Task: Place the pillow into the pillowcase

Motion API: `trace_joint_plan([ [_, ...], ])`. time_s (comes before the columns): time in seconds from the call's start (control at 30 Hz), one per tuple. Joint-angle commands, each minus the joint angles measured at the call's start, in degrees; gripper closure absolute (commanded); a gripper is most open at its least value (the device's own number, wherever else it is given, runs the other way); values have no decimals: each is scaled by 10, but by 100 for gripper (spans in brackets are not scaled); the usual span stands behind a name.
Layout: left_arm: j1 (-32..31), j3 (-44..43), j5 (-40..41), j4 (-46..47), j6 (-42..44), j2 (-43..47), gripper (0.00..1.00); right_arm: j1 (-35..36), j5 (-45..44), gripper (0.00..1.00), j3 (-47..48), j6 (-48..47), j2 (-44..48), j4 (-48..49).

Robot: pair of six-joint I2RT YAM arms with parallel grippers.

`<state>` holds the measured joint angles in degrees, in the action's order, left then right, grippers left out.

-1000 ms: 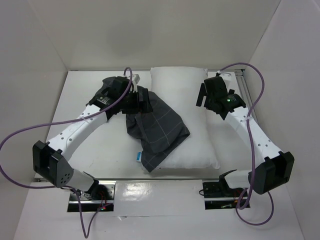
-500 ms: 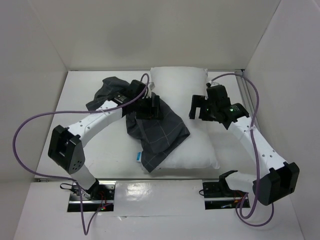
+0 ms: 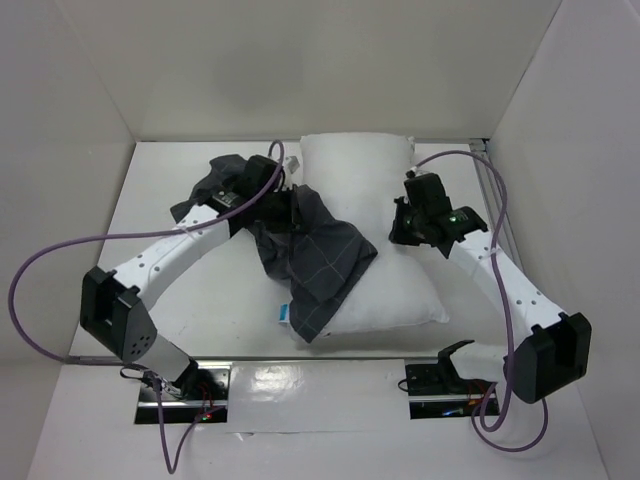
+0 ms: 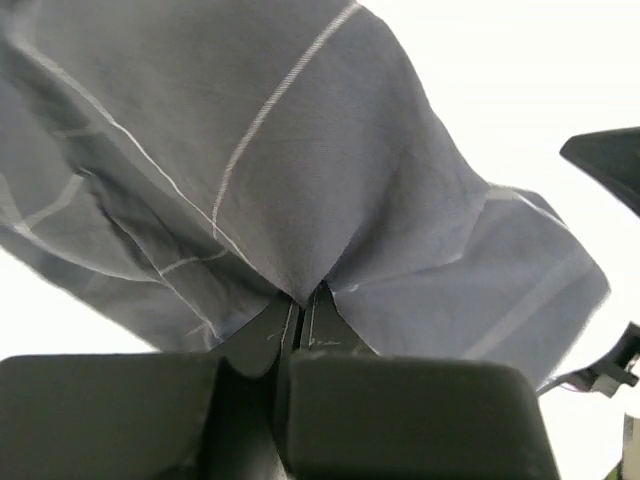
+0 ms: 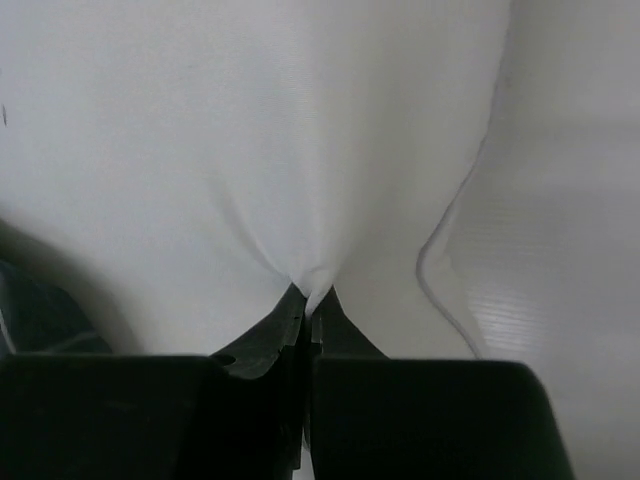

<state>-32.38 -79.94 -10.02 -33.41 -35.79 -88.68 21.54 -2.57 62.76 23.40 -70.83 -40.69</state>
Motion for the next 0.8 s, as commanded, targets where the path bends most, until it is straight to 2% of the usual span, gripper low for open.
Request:
trace_joint_plan([
  [0.0,24,-32,23,-8,19,63,100,-17,-114,100,71,-12,3,-26],
  [0.23,42,-39,32,-8,19,96,100,-49,-256,100,141,-23,-67,-67],
  [0.37,42,-39,14,-8,13,102,100,-108,-278,100,196,-52,-134,-26],
  [0.43,42,-39,14,-8,13,95,100,-119,-278,47,249,-47,-192,-58],
  [0.47,47,-39,14,-8,13,85,100,-113,-264,29,284,-47,-192,-68],
  [0.57,47,-58,28,-8,19,53,100,-70,-204,9,261,-52,-144,-36],
  [0.63,52,-72,44,-13,25,27,98,-48,-171,9,235,-45,-107,-8],
  [0.7,59,-117,58,-52,31,-21,78,-8,-135,6,181,-31,-53,7],
  [0.73,59,-137,86,-74,31,-36,60,2,-124,6,164,-24,-39,12],
  [0.77,59,-164,99,-95,31,-46,33,11,-111,4,132,-18,-16,12],
])
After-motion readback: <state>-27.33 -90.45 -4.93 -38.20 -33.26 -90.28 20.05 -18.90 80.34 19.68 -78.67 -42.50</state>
